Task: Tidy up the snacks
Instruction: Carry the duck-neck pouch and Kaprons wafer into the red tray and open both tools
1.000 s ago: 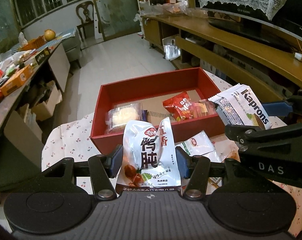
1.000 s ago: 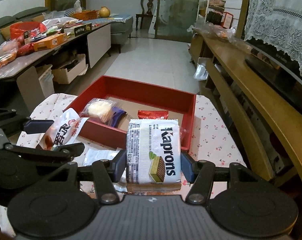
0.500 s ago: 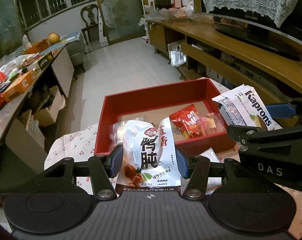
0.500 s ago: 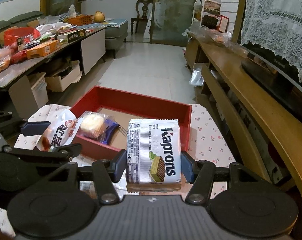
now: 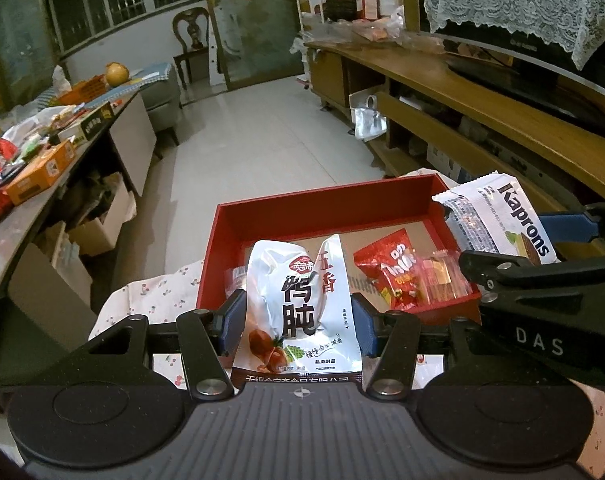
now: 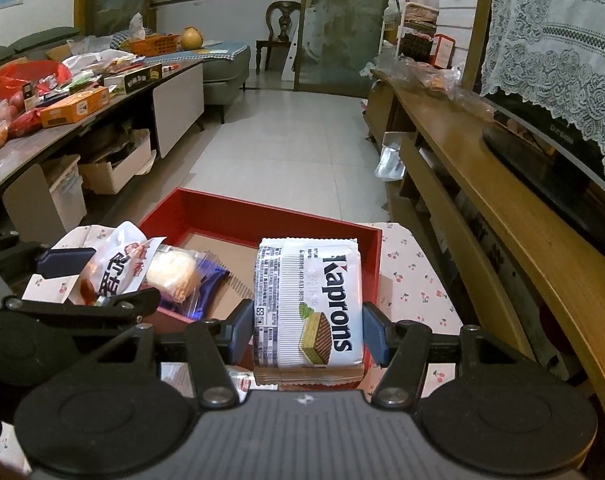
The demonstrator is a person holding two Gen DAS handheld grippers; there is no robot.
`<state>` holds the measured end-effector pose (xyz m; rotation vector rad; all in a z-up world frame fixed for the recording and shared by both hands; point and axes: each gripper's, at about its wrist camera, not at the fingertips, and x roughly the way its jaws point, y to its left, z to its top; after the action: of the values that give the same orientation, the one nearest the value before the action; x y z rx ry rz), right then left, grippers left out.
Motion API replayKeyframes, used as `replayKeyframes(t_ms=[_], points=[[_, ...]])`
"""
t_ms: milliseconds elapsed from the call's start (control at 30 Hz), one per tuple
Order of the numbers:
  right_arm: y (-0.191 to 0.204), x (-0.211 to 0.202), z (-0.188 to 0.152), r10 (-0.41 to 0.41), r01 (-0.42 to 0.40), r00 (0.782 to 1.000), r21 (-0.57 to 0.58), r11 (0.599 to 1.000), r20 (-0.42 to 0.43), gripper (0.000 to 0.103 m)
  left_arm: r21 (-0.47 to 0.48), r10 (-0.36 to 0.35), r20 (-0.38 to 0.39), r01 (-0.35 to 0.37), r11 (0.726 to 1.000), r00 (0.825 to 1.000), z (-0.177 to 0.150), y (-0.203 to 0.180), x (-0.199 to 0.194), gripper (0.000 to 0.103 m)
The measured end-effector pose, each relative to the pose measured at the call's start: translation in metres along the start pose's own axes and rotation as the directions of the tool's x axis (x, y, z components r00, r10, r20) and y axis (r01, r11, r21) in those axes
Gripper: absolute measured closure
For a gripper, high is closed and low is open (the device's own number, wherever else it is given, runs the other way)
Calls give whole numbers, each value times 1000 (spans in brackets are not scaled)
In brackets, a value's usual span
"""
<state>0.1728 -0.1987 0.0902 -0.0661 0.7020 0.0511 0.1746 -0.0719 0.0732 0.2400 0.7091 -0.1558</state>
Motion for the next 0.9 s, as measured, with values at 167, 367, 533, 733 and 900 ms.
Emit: replayKeyframes(t_ms=[167,367,533,733,900], points=[[0,4,5,-2,2,1000,-3,1000,7,29,-5,8,4,-8,1000,1000,3,3,3,42],[2,11,10,-5,6,1000,-9,1000,6,29,-6,18,3,-18,1000,1000,7,5,9,42],[2,18,14,-8,8,1000,-8,1000,6,29,-9,27,0,-27,1000,1000,11,6,16,42],[3,33,21,-18,18,1000,-10,1000,-2,29,-11,38,-4,-38,999,999,17,7,28,42],[1,48,26,-8,8,1000,-1,1000,-19,29,-16,49,-13,-49,999,999,21,8,41,42]])
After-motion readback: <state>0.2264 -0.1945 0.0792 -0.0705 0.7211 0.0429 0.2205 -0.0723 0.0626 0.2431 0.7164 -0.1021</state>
